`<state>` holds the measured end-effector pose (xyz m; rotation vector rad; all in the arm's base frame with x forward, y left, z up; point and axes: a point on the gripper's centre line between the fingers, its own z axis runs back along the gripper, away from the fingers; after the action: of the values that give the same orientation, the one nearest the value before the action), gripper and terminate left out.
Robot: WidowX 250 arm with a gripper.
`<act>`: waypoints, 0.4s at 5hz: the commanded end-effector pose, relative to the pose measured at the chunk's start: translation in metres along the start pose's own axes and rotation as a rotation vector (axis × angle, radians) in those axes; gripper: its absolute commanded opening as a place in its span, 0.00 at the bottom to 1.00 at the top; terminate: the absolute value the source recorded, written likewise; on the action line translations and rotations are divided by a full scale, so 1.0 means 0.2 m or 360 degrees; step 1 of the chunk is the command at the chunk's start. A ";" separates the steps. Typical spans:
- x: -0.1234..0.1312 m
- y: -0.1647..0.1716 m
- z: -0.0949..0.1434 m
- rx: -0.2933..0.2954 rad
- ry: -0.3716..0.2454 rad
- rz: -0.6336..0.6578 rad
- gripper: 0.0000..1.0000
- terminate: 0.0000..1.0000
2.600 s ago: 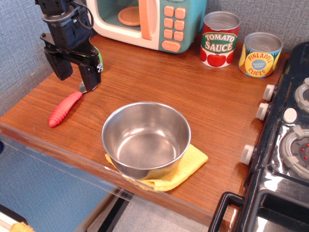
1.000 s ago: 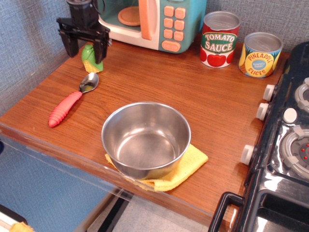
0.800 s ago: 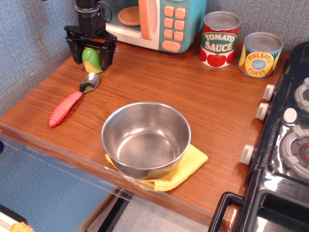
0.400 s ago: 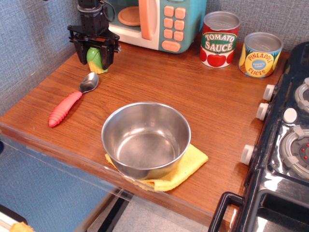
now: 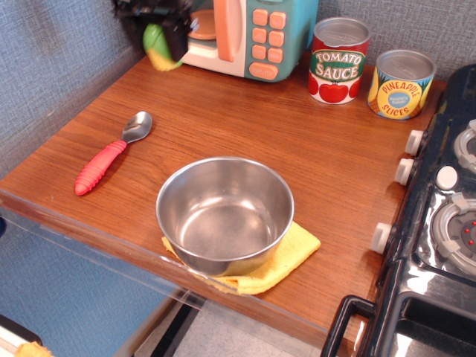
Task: Put the corn into the silver bowl.
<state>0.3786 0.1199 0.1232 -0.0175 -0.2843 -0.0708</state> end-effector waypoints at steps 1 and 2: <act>-0.39 -0.41 0.22 -0.0059 -0.0024 -0.0479 0.00 0.00; -0.56 -0.48 0.23 -0.0054 0.0016 -0.0605 0.00 0.00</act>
<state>0.2547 0.0235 0.1215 -0.0144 -0.2258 -0.4461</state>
